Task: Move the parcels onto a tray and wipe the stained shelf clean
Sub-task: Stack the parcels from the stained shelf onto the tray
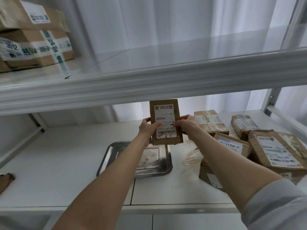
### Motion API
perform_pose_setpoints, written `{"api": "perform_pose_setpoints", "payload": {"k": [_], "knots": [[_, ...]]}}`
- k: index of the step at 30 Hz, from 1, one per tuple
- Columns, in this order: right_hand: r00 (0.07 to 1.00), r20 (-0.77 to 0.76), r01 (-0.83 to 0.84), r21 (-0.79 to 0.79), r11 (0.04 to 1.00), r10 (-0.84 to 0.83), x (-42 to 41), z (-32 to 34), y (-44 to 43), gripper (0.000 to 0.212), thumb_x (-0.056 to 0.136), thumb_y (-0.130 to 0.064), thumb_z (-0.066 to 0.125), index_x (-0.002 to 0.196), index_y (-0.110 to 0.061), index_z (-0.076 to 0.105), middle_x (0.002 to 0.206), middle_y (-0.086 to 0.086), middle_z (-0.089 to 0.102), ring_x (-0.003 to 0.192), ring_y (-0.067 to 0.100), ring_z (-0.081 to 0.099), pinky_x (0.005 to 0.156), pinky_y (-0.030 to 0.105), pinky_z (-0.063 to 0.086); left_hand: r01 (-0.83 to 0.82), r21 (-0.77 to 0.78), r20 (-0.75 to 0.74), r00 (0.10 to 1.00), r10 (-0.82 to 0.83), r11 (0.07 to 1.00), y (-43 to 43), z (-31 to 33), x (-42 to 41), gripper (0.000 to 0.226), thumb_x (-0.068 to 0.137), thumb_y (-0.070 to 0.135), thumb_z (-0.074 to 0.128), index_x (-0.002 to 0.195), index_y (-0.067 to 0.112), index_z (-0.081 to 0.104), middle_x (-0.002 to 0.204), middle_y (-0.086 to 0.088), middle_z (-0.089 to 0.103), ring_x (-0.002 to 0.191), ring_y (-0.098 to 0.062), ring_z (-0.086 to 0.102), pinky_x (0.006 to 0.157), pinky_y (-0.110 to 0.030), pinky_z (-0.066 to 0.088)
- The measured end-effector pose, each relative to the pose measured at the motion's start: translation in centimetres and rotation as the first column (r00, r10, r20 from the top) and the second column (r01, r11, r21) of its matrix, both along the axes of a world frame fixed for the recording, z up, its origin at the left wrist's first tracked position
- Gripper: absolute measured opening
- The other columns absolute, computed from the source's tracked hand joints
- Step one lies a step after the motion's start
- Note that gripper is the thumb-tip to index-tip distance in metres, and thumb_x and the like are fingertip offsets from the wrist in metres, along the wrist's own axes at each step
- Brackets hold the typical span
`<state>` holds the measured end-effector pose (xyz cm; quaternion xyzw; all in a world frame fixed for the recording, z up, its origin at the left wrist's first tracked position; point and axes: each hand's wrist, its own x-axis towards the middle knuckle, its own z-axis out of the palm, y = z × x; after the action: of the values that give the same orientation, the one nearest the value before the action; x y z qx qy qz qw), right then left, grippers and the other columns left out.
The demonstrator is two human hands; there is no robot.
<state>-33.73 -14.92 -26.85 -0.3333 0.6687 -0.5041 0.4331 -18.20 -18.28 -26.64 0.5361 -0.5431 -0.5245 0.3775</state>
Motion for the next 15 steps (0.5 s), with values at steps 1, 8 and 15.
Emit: {"api": "perform_pose_setpoints", "payload": {"k": [1, 8, 15], "knots": [[1.0, 0.024, -0.019, -0.008, 1.0, 0.019, 0.6, -0.1, 0.0, 0.046, 0.083, 0.0, 0.068, 0.124, -0.008, 0.048, 0.108, 0.014, 0.065, 0.084, 0.023, 0.068, 0.068, 0.03, 0.059, -0.015, -0.003, -0.003, 1.0, 0.015, 1.0, -0.2, 0.1, 0.4, 0.057, 0.085, 0.024, 0.068, 0.134, 0.014, 0.041, 0.123, -0.011, 0.061, 0.096, -0.022, 0.061, 0.068, -0.029, 0.054], [0.985, 0.123, -0.115, -0.026, 0.993, 0.117, 2.9, -0.7, -0.3, 0.057, 0.085, 0.01, 0.061, 0.135, -0.011, 0.043, 0.107, 0.012, 0.065, 0.081, 0.022, 0.067, 0.058, 0.026, 0.056, -0.025, -0.024, -0.007, 1.0, 0.025, 0.999, -0.6, 0.3, 3.0, 0.052, 0.086, 0.03, 0.067, 0.128, 0.01, 0.044, 0.119, -0.01, 0.062, 0.088, -0.02, 0.061, 0.06, -0.026, 0.05], [0.945, 0.199, -0.254, -0.061, 0.965, 0.261, 3.1, -1.2, -0.8, 0.047, 0.085, -0.039, 0.068, 0.12, -0.012, 0.052, 0.114, 0.01, 0.064, 0.11, 0.033, 0.061, 0.097, 0.046, 0.05, -0.047, -0.047, -0.123, 0.992, 0.041, 0.998, -0.3, 0.7, 4.0, 0.037, 0.091, 0.055, 0.045, 0.086, 0.02, 0.055, 0.087, 0.002, 0.063, 0.078, -0.014, 0.058, 0.06, -0.027, 0.043]]}}
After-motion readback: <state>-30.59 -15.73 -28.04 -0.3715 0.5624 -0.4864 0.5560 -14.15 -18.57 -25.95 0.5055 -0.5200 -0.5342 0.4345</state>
